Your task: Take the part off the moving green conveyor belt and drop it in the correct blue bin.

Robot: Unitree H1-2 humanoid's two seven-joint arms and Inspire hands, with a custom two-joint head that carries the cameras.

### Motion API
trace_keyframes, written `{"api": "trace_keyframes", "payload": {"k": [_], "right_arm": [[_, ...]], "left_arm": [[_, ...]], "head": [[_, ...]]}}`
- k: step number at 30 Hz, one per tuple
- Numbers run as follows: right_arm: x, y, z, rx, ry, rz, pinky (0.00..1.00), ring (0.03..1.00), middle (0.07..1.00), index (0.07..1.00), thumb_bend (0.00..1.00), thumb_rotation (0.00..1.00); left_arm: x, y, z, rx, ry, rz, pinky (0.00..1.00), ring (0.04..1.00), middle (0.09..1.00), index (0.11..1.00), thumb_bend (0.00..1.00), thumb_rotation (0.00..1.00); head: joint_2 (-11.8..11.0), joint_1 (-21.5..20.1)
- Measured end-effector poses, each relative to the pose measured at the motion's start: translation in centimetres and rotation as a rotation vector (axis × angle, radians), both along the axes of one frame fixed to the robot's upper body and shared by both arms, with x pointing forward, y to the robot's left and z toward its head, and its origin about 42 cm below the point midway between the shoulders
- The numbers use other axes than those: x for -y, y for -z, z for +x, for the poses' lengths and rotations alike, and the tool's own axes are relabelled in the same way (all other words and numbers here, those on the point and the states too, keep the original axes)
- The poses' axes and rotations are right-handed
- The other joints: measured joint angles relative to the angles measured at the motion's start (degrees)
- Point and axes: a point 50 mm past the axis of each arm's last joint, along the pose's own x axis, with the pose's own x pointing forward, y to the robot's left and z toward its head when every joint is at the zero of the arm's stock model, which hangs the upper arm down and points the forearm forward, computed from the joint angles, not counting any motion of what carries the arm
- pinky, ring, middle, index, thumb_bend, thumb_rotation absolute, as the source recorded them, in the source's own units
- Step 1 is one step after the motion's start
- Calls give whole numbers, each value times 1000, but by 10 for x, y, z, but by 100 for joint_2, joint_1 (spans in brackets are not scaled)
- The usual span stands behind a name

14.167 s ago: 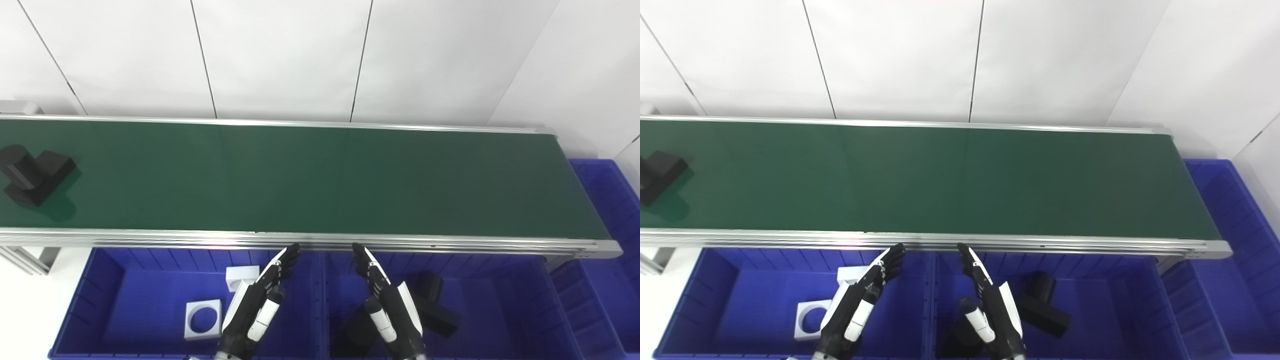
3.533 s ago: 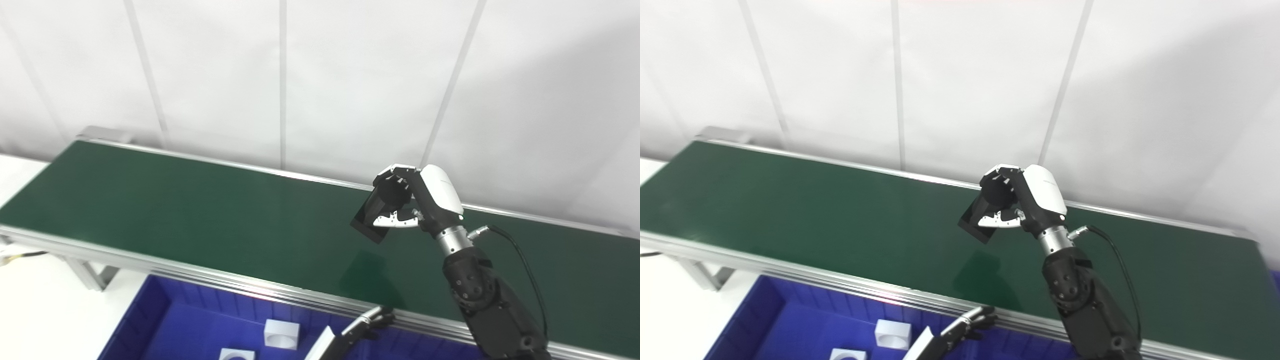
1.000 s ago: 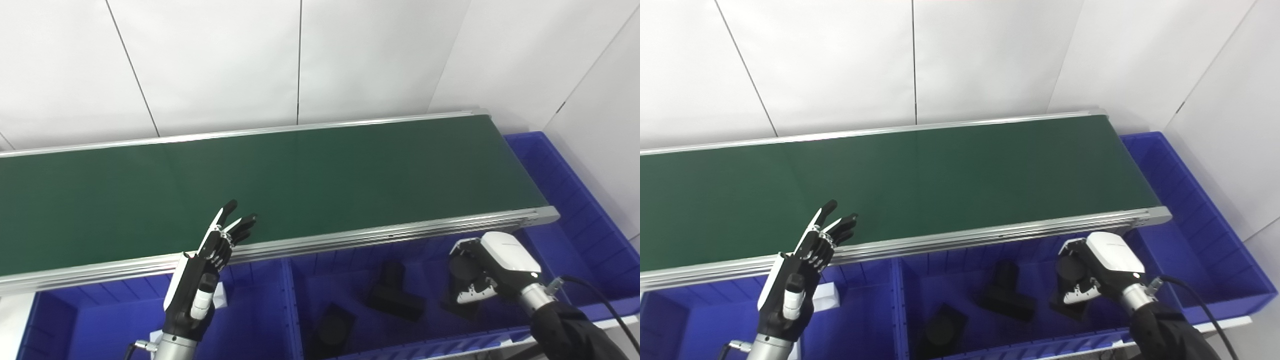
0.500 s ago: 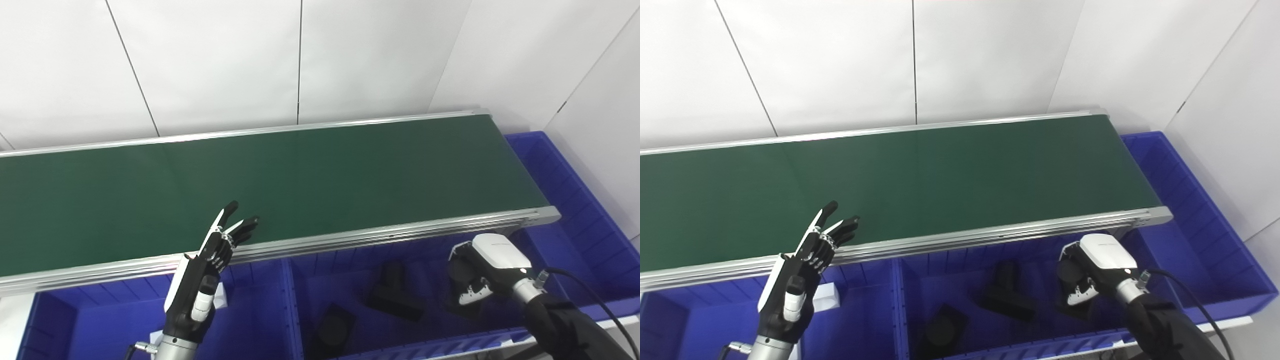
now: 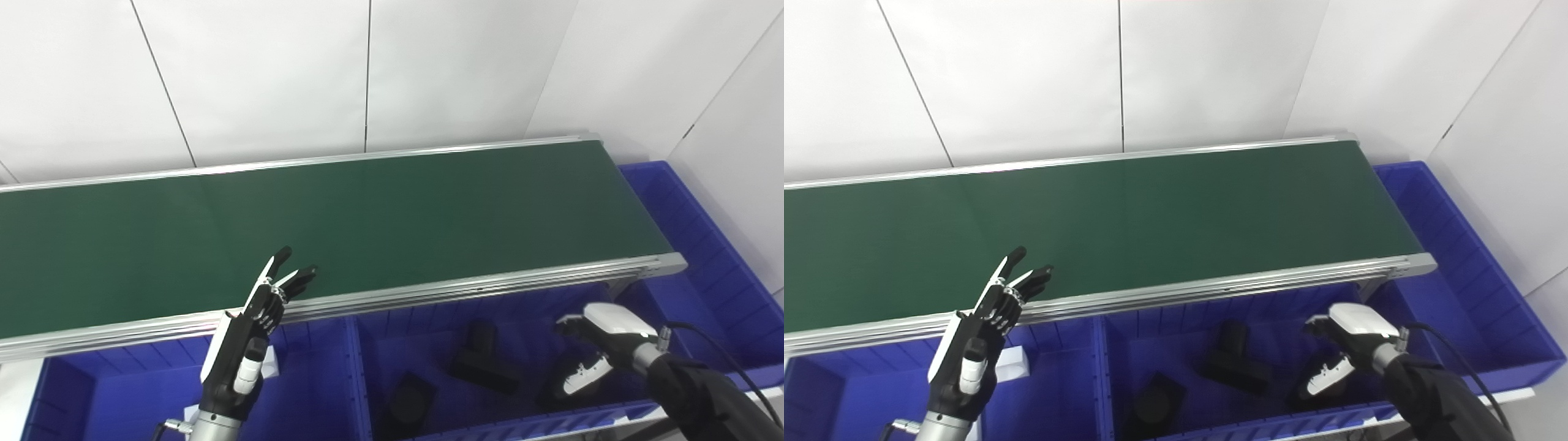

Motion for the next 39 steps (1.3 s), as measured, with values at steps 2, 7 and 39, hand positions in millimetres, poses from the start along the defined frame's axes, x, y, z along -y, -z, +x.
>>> {"api": "trace_keyframes", "payload": {"k": [2,7,39], "right_arm": [[-2,-2,0,-11,-8,12,746,867,901,867,1000,660],[-1,-11,1,-13,-36,1,683,796,836,813,1000,655],[-139,-102,-19,482,-220,508,479,609,711,813,1000,797]], "left_arm": [[0,0,0,0,1,0,902,864,828,959,767,965],[1,0,0,1,1,0,894,861,830,962,752,963],[5,9,0,-30,-13,-2,903,865,835,946,774,937]], "head": [[0,0],[0,44],[18,1466]]}}
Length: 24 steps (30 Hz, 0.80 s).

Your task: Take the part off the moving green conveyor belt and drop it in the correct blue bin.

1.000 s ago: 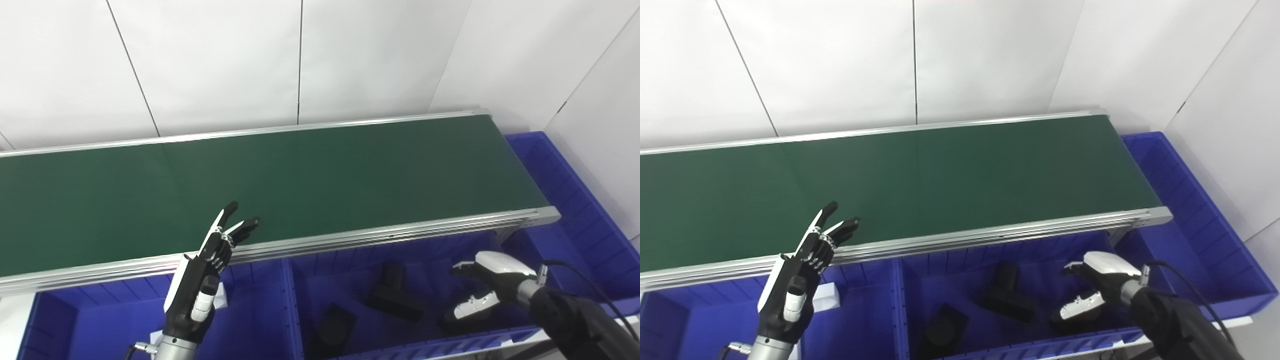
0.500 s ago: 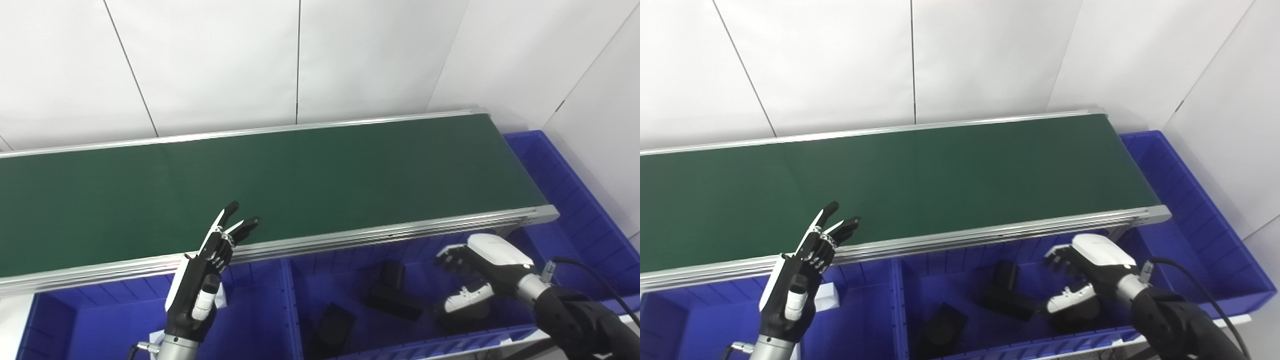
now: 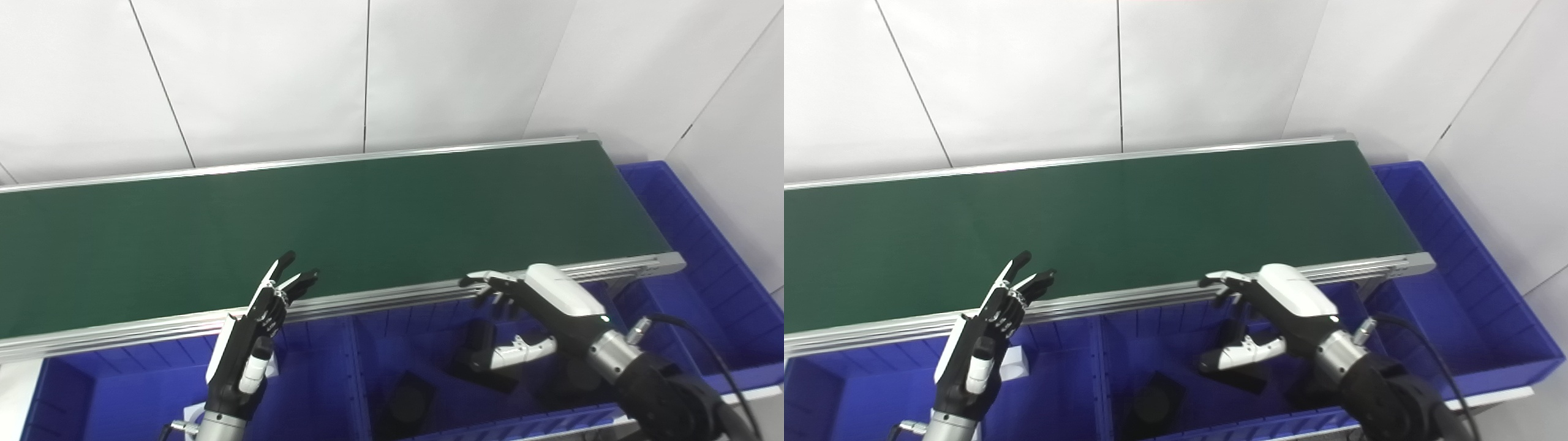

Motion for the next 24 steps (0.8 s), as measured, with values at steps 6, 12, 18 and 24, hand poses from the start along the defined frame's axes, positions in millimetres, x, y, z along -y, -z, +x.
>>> {"api": "trace_keyframes", "payload": {"k": [6,12,18,24], "right_arm": [[-50,25,7,120,67,399,580,685,755,797,972,840],[-101,58,21,209,121,695,783,839,860,862,999,928],[-137,102,11,-18,137,984,916,930,943,952,978,955],[-130,119,-7,-77,127,946,961,964,976,969,977,939]], "left_arm": [[-1,6,0,-19,-2,8,874,857,832,930,782,939],[-10,10,0,-24,-13,54,876,867,846,930,778,920],[-10,4,-4,-7,-36,39,889,908,924,944,803,925],[-11,12,-18,-35,-55,67,904,947,972,957,843,943]], "head": [[-149,362],[-176,774],[-123,1188],[-88,1495]]}}
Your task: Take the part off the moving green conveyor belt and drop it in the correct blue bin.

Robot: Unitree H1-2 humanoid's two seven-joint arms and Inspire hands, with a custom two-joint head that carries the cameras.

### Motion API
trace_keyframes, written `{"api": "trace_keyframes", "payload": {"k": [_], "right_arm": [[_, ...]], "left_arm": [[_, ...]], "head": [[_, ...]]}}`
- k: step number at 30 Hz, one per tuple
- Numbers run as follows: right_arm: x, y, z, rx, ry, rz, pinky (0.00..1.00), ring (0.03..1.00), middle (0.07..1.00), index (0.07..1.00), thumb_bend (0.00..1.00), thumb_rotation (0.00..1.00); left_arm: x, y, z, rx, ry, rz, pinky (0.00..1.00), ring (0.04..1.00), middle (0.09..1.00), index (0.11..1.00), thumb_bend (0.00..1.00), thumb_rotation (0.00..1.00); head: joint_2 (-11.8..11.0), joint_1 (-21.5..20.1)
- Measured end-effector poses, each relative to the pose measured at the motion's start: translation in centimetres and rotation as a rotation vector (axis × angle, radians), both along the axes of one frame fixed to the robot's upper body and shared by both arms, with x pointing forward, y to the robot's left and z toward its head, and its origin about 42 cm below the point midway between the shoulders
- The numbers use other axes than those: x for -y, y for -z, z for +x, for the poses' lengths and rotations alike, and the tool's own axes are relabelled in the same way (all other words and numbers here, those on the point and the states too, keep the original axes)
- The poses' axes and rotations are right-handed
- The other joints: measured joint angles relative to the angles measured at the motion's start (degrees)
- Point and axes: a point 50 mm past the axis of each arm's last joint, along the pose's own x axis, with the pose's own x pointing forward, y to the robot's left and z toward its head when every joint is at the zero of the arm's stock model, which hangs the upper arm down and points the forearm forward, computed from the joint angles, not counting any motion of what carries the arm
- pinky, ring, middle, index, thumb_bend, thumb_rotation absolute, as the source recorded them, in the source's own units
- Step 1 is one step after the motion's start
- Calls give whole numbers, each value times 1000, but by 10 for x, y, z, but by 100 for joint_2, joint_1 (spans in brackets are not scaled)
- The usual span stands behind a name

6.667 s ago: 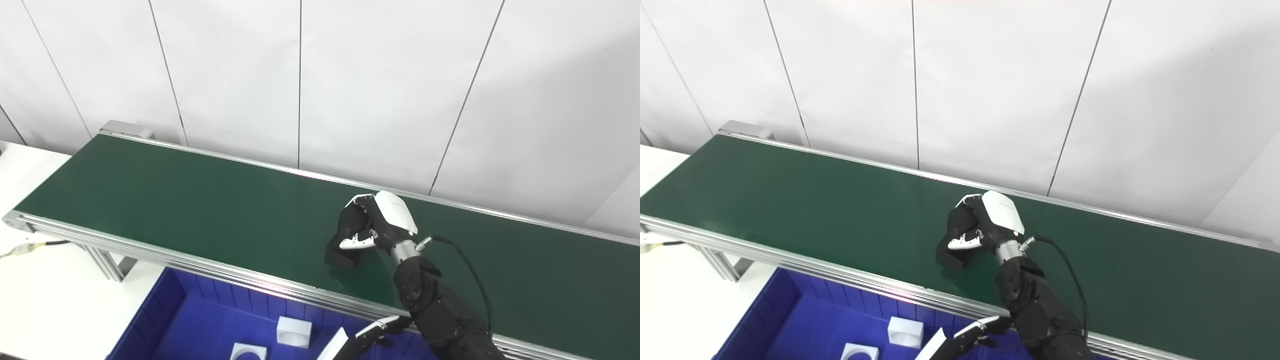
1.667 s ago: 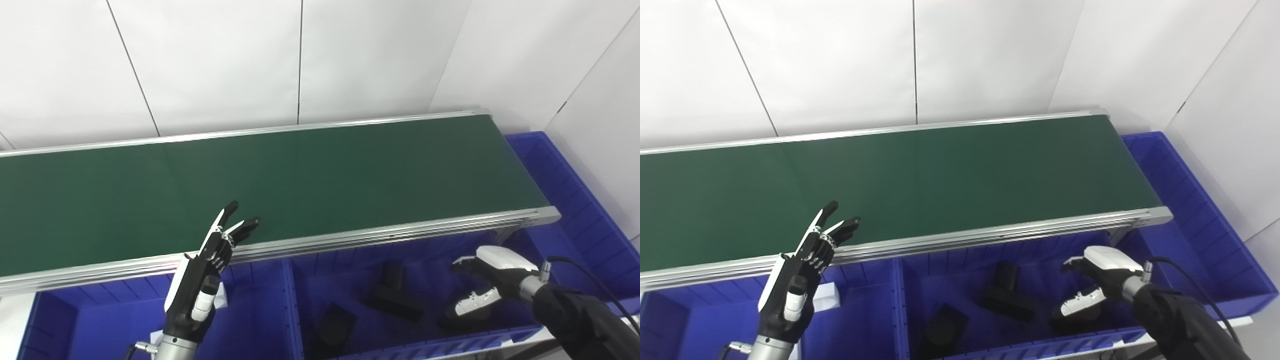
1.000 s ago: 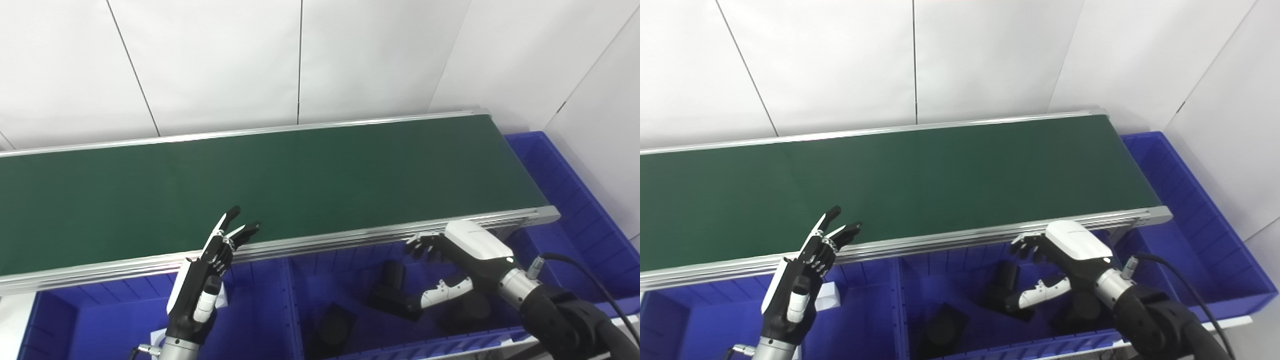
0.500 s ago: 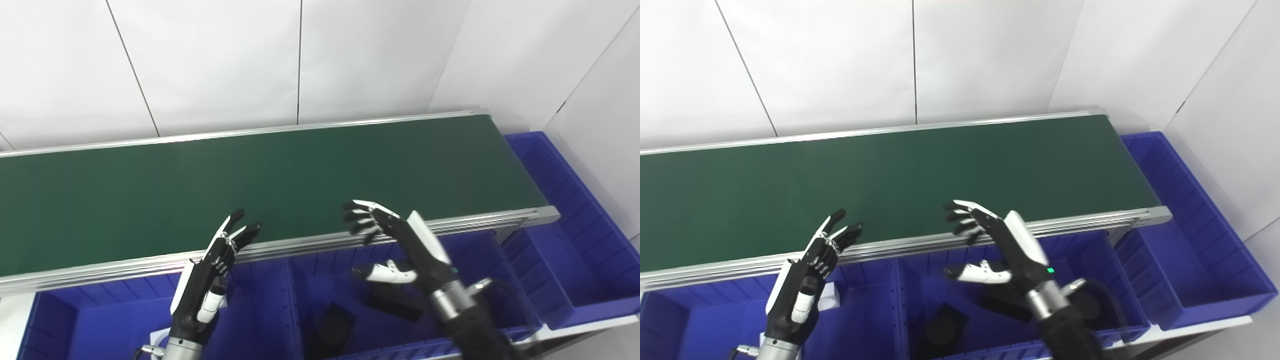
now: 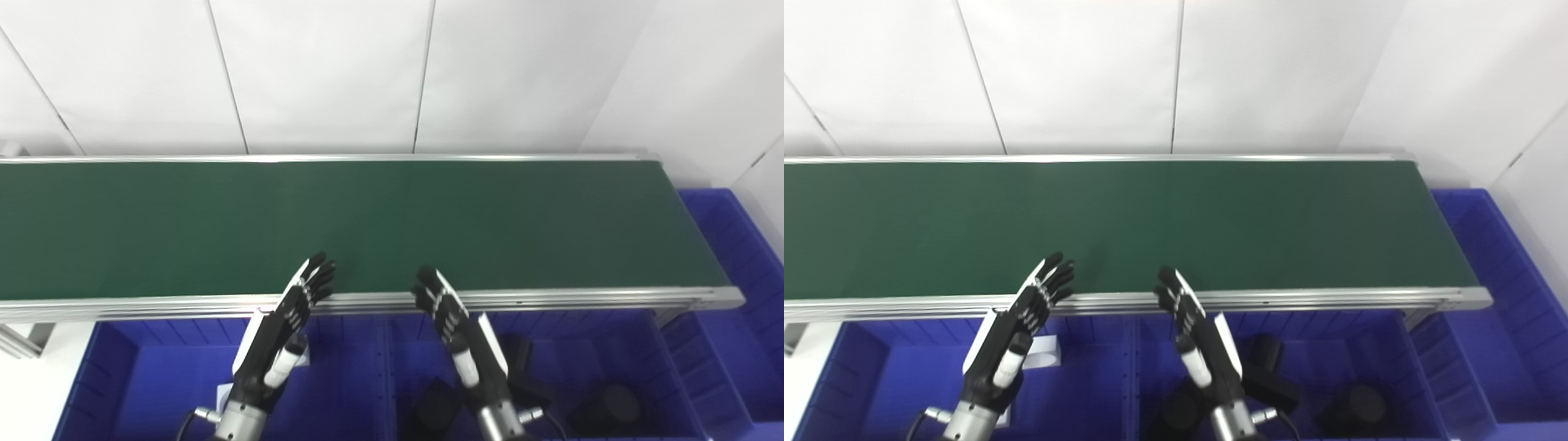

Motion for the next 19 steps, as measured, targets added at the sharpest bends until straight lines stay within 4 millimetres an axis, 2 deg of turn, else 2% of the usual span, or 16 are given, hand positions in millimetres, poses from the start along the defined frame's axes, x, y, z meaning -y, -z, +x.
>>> {"api": "trace_keyframes", "payload": {"k": [4,9,10,19], "right_arm": [[-4,0,-2,1,-24,-10,952,964,979,972,998,939],[-8,1,-4,0,-55,-25,937,946,965,963,1000,939],[-8,1,-5,-2,-56,-25,940,941,960,960,1000,939],[-9,2,-7,-6,-63,-26,939,950,969,965,1000,925]], "left_arm": [[1,3,-6,-8,-2,32,912,960,988,966,825,962],[2,5,-9,-12,-5,46,916,960,989,970,832,965],[2,5,-9,-13,-6,47,922,961,990,974,824,965],[3,6,-11,-22,7,30,955,969,992,980,875,927]], "head": [[26,132],[140,177],[219,150],[229,45]]}}
